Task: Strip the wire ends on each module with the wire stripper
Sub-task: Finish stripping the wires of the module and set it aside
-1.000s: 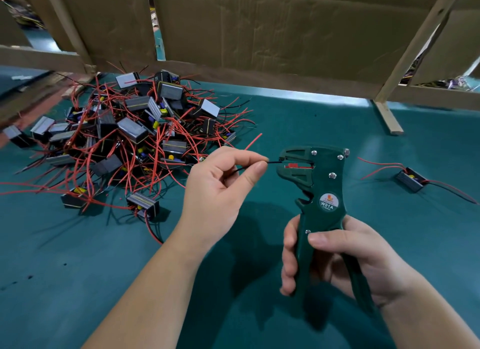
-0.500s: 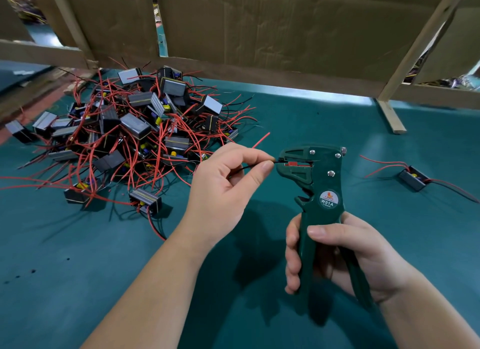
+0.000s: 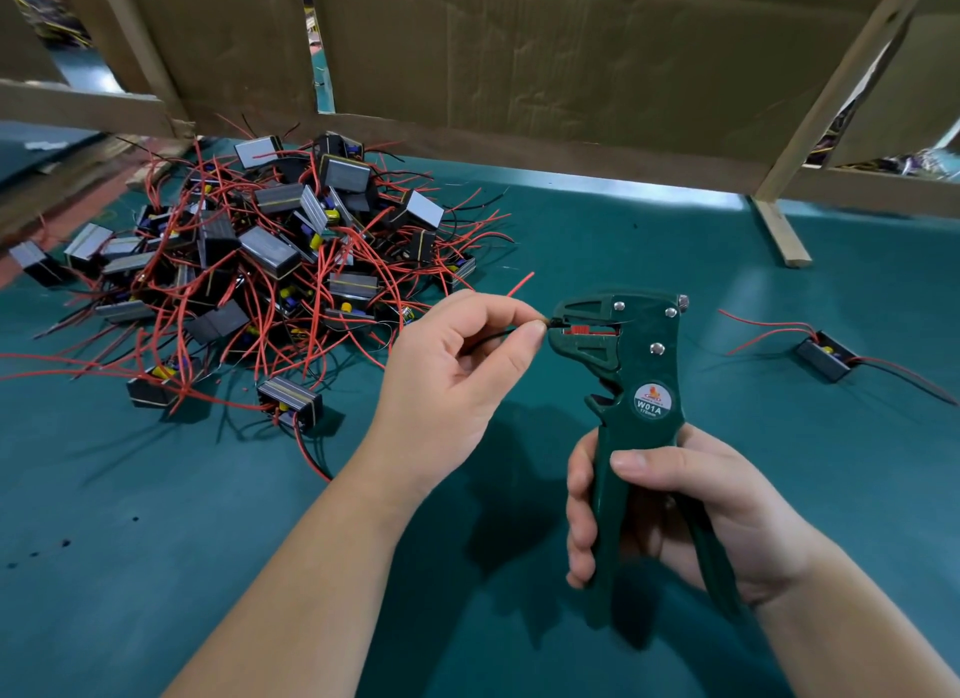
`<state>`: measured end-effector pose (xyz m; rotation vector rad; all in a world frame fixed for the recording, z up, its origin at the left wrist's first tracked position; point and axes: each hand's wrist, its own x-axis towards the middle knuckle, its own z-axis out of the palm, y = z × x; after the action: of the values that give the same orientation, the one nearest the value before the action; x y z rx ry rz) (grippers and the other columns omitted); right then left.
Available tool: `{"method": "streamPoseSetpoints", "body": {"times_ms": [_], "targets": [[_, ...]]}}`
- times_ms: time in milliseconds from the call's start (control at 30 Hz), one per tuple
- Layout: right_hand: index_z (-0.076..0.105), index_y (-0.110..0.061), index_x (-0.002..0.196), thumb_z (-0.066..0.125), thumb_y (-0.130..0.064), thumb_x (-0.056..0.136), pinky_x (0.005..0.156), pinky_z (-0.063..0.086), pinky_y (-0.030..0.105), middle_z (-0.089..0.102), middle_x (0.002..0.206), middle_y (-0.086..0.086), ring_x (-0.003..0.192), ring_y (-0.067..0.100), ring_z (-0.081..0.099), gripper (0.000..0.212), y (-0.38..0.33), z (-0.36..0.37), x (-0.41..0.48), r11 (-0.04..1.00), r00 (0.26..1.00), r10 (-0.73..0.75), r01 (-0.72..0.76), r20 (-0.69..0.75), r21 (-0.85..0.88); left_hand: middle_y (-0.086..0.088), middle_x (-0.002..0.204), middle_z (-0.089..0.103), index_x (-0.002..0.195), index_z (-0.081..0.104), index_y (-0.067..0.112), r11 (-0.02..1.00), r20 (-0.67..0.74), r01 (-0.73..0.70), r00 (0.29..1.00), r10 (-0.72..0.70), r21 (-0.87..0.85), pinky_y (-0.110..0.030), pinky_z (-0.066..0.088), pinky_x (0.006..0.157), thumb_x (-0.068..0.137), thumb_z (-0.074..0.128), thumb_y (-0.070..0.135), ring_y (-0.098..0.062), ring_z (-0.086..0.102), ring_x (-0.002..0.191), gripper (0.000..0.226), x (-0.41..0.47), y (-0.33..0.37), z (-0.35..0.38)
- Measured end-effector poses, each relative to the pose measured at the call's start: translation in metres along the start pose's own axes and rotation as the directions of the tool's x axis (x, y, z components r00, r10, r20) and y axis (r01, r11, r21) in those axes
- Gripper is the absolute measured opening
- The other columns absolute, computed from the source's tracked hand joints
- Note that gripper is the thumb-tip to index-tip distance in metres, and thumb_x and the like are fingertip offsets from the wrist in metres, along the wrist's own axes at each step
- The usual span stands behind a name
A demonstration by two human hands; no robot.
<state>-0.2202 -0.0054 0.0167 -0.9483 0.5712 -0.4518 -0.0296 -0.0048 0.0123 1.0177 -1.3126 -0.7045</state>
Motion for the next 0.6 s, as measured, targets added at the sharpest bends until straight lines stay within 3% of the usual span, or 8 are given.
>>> {"method": "streamPoseSetpoints", "body": {"times_ms": [200,600], "targets": [[0.066,0.0,0.093,0.082,-0.033,0.065,0.07,0.051,0.05,0.062,0.078,0.026,0.07,0.041,0.062,0.047,-0.0008,0.0007,0.0024,1.0,1.0,-0.009,0.009,0.003,0.014,0.014,0.066,0.057,0.085,0.068,0.02,0.999,-0.033,0.036,0.999,-0.037,-0.032,-0.009,0.035,0.058,0.086,0.062,0.015,0.001,0.041,0.056,0.008,0.0015,-0.0012,0.0005],[0.064,-0.002,0.084,0.08,-0.031,0.068,0.067,0.05,0.05,0.059,0.069,0.025,0.061,0.037,0.06,0.037,0.0011,0.0016,0.0014,1.0,1.0,-0.009,0.009,-0.019,-0.009,0.014,0.067,0.057,0.084,0.068,0.02,0.999,-0.016,0.036,0.999,-0.036,-0.013,-0.009,0.035,0.058,0.085,0.063,0.015,0.001,0.044,0.056,0.008,0.0012,-0.0018,0.0013]]}}
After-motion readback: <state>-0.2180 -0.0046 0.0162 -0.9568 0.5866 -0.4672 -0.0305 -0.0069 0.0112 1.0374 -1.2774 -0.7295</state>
